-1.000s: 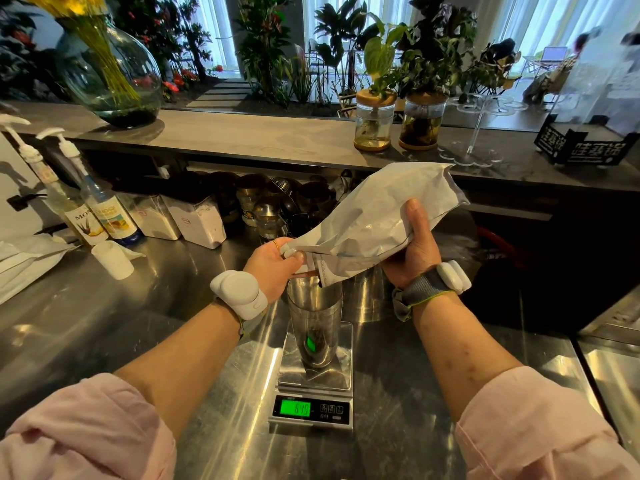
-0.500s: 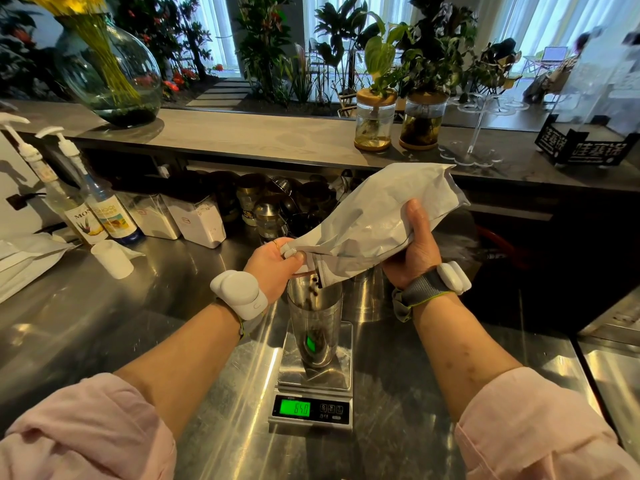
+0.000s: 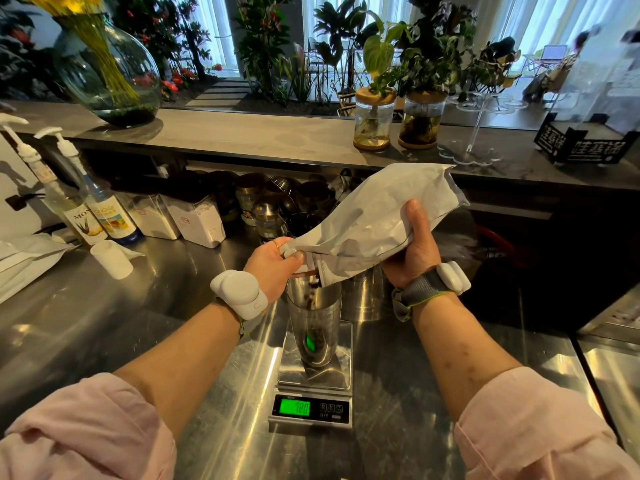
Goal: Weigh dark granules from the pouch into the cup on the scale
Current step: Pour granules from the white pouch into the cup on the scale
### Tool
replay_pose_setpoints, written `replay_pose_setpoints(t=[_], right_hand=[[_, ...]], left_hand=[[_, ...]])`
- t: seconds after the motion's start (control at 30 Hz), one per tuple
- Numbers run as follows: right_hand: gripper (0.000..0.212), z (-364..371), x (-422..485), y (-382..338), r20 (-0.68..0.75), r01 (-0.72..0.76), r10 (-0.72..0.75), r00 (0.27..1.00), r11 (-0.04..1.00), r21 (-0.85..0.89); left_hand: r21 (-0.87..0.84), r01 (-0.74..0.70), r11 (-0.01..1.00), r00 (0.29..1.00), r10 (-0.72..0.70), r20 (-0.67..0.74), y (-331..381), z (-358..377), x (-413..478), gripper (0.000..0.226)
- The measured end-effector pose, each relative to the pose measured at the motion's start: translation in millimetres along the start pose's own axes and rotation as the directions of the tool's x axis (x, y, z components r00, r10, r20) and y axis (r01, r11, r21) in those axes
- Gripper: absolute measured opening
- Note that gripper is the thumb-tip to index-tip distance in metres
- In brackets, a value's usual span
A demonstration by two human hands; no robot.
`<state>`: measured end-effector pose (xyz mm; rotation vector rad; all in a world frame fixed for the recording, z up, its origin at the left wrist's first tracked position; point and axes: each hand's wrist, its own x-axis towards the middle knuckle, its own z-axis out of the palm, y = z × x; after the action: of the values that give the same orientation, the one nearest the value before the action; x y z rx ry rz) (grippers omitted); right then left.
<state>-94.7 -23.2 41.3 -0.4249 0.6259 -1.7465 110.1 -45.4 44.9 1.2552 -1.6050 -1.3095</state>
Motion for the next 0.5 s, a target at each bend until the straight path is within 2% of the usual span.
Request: replay_pose_setpoints(t=[0.1, 0.37, 0.5], right_hand=[[0.117, -0.4, -0.8, 0.5, 0.001, 0.009, -0.009, 1.000, 1.000, 0.004], [0.118, 0.4, -1.8, 1.2, 0.008, -0.006, 0.006, 1.000, 1.000, 0.006], [0.117, 1.0, -0.8, -0.5, -0.006, -0.001, 0.001, 1.000, 1.000, -0.009]], left_hand=[[-0.073, -0.009, 0.997, 1.000, 0.011, 0.020, 0.8, 2.5, -1.6, 0.022], [-0.114, 0.004, 0.993, 1.000, -0.002, 0.016, 3.2, 4.7, -0.6, 0.021], [-0.037, -0.013, 0.999, 1.000, 0.013, -0.010, -2.8, 0.9, 1.6, 0.023]])
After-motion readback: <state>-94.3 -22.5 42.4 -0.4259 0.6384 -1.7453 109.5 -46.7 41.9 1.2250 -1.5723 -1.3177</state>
